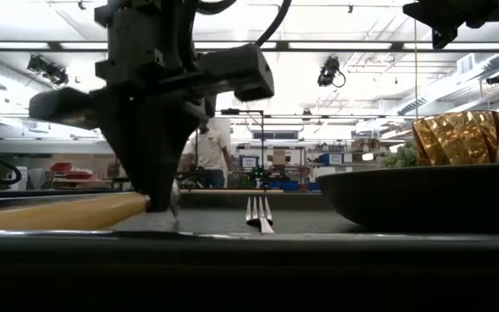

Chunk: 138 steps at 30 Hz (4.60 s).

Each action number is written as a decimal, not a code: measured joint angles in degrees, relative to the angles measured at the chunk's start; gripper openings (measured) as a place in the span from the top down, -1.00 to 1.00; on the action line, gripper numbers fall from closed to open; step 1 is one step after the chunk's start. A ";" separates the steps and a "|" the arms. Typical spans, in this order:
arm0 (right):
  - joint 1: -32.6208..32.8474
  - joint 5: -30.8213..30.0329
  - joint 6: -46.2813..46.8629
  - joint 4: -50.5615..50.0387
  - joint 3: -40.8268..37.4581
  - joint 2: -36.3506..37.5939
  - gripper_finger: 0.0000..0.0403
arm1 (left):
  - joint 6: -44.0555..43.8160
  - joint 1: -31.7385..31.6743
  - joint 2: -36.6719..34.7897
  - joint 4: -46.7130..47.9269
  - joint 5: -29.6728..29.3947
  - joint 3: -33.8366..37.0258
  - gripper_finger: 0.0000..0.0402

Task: Pick and place plate/cup/fork/spoon on tray
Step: Put the yellow spoon to the left side of the orange fork on the black serving tray

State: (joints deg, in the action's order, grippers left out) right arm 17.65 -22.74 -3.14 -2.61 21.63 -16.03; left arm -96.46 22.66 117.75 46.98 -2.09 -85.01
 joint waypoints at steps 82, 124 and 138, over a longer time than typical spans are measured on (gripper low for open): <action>0.00 0.33 -0.48 0.86 0.00 -0.10 0.30 | 26.01 -0.19 6.18 16.61 15.28 -12.35 0.29; -0.01 1.57 -0.46 1.84 0.02 -0.20 0.30 | 25.19 1.30 9.26 8.41 13.41 -12.77 0.67; 0.00 1.60 -0.46 1.79 0.02 -0.20 0.30 | 23.85 -0.78 9.18 7.07 9.68 -12.79 0.69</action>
State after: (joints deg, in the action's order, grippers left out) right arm 17.65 -21.15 -3.60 -0.82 21.65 -16.23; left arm -72.61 21.88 126.92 54.04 7.59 -97.80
